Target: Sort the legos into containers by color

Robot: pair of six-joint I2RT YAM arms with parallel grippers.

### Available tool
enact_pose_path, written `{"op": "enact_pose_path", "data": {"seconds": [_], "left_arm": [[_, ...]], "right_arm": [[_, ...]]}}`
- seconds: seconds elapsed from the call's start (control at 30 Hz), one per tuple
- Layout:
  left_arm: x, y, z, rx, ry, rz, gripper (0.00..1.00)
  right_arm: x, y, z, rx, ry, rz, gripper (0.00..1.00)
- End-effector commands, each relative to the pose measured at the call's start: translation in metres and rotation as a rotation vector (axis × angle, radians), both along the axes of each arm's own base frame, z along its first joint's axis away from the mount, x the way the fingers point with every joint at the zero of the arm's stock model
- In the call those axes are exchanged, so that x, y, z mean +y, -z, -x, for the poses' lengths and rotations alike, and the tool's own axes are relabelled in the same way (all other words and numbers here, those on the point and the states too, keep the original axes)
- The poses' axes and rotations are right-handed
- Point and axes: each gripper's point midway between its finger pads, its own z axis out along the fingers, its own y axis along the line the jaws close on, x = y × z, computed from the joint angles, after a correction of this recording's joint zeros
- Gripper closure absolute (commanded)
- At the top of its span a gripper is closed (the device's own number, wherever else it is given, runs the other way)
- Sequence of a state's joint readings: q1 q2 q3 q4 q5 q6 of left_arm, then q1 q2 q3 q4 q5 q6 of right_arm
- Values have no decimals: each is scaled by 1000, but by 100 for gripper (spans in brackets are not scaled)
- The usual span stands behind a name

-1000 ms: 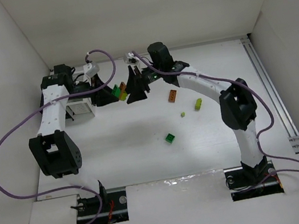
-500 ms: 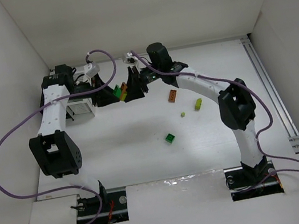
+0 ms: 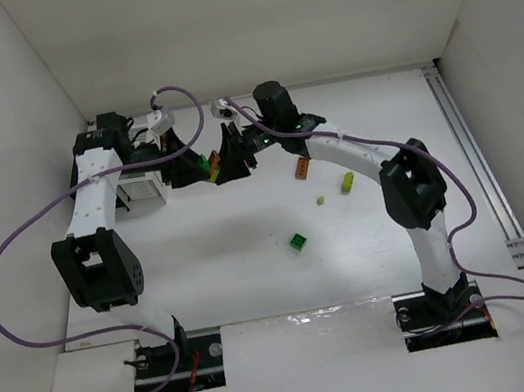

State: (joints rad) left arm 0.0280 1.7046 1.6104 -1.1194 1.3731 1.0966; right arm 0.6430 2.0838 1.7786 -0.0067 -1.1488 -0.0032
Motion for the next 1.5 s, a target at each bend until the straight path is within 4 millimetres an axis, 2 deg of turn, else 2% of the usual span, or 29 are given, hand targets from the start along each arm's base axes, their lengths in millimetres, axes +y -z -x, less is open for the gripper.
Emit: {"op": "enact_pose_path", "data": {"seconds": [0.0,0.17,0.2,0.23,0.37,0.47,0.5,0.7,0.73,0.83,0.87,0.9,0.93,0.97,1.0,1.03,1.07,1.1,1.13,1.23,1.27,1.43,1.47], "left_arm": [[-3,-21,3,-63,12,35,53],[-4,-22,-1,-41,2,38,76],[-4,-22,-1,-41,2,38,83],[-3,-20,-3,-41,-3,27,85],[-2,-19,-4,-37,-9,19,89],[10,-19,-7,-36,-46,19,89],[13,-19,-8,-36,-55,19,89],[28,-26,-15,-74,-104,5,89],[32,-29,-15,-74,-118,5,89],[57,-39,-30,-60,-228,20,89],[68,-36,-34,-39,-273,20,89],[94,-44,-52,-127,-374,-32,90],[106,-51,-59,-39,-491,-26,90],[122,-47,-69,-17,-612,-44,90],[141,-67,-74,-94,-740,-64,91],[165,-73,-92,-171,-890,-120,91],[174,-69,-95,-162,-944,-150,91],[182,-84,-99,-178,-994,-164,93],[197,-62,-104,-75,-1049,-211,95],[217,-51,-108,24,-1124,-215,96],[229,-46,-110,30,-1178,-228,96],[257,-11,-114,110,-1282,-290,96],[270,-14,-114,102,-1325,-279,95]], "right_arm": [[1,-35,4,-104,6,-68,100],[0,-31,3,-118,23,-61,100],[-1,-28,3,-110,23,-56,100],[0,-27,2,-112,32,-54,100],[-5,-23,-4,-115,59,-43,100],[-13,-28,-10,-133,85,-46,100],[-18,-18,-15,-126,104,-31,100],[-38,-15,-25,-124,145,-19,100],[-39,-9,-24,-111,145,-10,100],[-49,-4,-29,-124,178,5,100],[-52,-3,-26,-130,176,10,100],[-53,-5,-26,-137,184,15,100],[-58,2,-30,-134,200,31,100],[-59,-1,-29,-157,195,31,100],[-60,1,-30,-151,206,41,100],[-61,3,-29,-153,203,46,100],[-65,-1,-33,-162,221,45,100],[-65,-1,-34,-173,220,44,100],[-65,1,-35,-167,228,52,100],[-65,-5,-38,-185,235,49,100],[-68,-5,-41,-185,244,50,100],[-68,2,-44,-181,252,66,100],[-69,3,-43,-173,252,71,100]]}}
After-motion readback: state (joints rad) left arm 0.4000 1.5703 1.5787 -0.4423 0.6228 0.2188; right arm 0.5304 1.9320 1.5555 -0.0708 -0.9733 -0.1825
